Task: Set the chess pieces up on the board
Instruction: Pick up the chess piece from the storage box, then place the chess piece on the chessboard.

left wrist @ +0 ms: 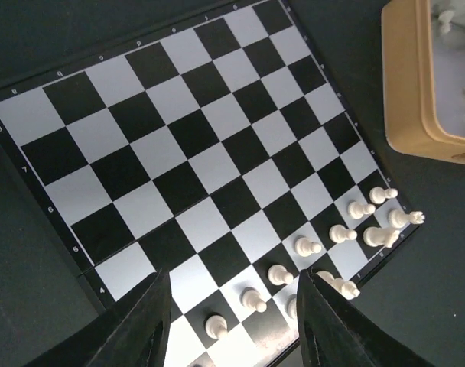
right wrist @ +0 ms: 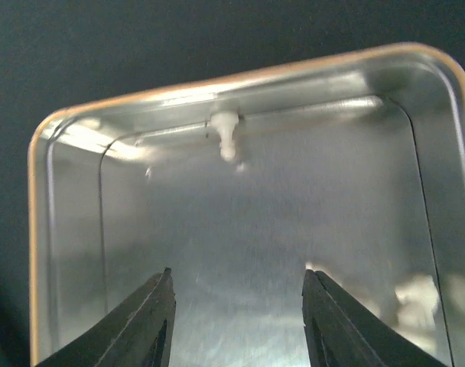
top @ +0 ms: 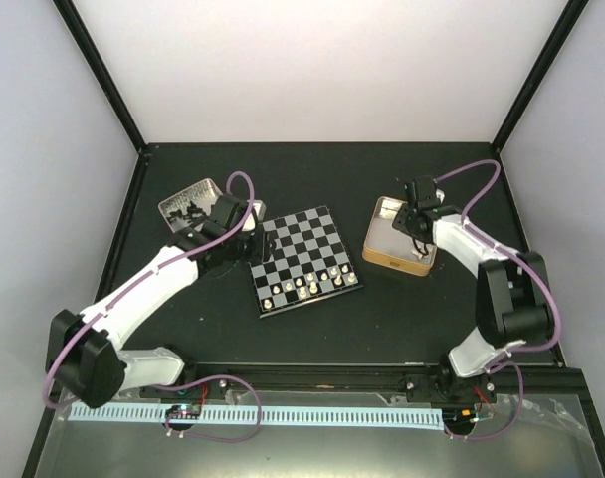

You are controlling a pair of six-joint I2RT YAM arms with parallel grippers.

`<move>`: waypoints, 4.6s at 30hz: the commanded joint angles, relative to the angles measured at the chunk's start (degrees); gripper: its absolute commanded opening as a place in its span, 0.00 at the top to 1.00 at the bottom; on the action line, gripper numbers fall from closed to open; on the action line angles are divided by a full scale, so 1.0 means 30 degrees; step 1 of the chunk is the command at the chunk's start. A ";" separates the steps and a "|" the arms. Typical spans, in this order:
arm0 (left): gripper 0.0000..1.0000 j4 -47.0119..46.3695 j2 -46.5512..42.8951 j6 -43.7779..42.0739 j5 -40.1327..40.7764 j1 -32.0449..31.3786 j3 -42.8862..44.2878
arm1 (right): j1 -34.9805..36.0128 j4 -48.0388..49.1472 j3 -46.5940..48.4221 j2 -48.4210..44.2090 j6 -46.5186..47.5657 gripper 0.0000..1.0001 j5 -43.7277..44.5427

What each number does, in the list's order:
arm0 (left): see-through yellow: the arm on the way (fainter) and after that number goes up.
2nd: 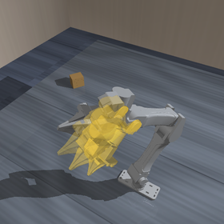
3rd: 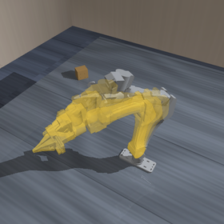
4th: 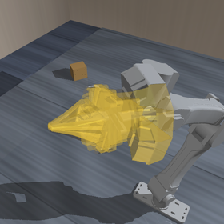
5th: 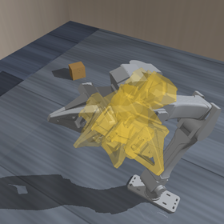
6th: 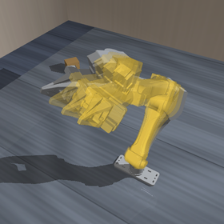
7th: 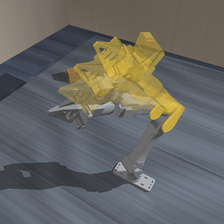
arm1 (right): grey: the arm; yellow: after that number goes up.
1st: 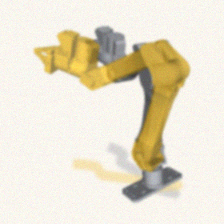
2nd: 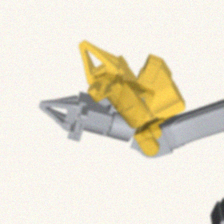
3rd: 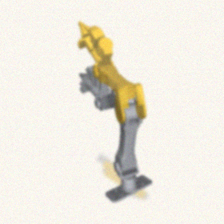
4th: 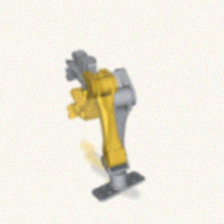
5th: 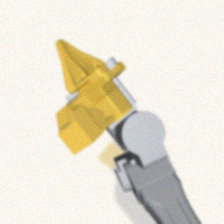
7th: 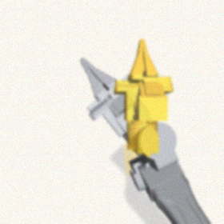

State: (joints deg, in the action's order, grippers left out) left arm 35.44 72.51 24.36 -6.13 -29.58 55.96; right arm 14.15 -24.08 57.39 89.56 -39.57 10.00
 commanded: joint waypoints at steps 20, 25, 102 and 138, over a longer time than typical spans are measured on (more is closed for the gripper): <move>0.50 -0.2937 -0.3077 0.1001 -0.0663 0.0193 -0.1872 | -0.1554 -0.2660 0.8140 0.9363 0.2158 0.70 0.0117; 0.50 -0.2990 -0.3152 0.1036 -0.0644 0.0200 -0.1894 | -0.1612 -0.2939 0.8490 0.9555 0.2430 0.78 -0.0048; 0.72 -1.7084 -0.0162 1.5190 -1.1088 0.1043 -0.4769 | 0.5945 0.7144 0.1848 -0.0140 0.4826 0.98 -2.2491; 0.97 -2.1285 -0.0204 2.4656 -1.0298 0.1089 -0.5956 | 0.7738 1.6880 -0.3344 -0.2724 -0.5596 0.96 -1.3976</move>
State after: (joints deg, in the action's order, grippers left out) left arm -24.99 72.16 94.91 -36.49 -26.20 38.44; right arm 36.69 24.47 46.87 81.28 -54.94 -34.35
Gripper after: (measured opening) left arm 0.146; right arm 0.055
